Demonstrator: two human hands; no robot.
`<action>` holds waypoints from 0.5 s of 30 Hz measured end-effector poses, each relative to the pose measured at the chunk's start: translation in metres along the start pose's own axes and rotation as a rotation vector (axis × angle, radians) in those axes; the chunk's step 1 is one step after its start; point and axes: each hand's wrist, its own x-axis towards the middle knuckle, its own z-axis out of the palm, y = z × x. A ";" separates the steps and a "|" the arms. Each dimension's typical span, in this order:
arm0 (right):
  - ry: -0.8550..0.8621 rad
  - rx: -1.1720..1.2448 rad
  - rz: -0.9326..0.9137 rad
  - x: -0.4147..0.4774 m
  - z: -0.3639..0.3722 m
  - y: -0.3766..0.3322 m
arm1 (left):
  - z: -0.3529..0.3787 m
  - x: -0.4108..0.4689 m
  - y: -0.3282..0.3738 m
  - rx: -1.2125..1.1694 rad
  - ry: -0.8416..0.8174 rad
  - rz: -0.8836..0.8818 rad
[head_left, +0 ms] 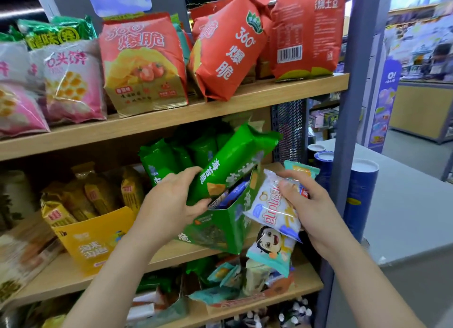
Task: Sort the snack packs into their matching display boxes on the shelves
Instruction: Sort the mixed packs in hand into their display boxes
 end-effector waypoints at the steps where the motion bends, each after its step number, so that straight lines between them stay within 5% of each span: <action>1: -0.009 -0.012 -0.001 0.001 0.001 0.003 | -0.004 -0.001 -0.005 0.051 -0.036 0.010; 7: -0.061 -0.229 -0.162 -0.003 0.017 0.003 | -0.017 -0.008 -0.010 0.003 0.053 -0.061; 15: -0.096 -0.229 -0.206 -0.012 -0.003 -0.029 | 0.001 -0.018 0.053 0.038 0.248 0.228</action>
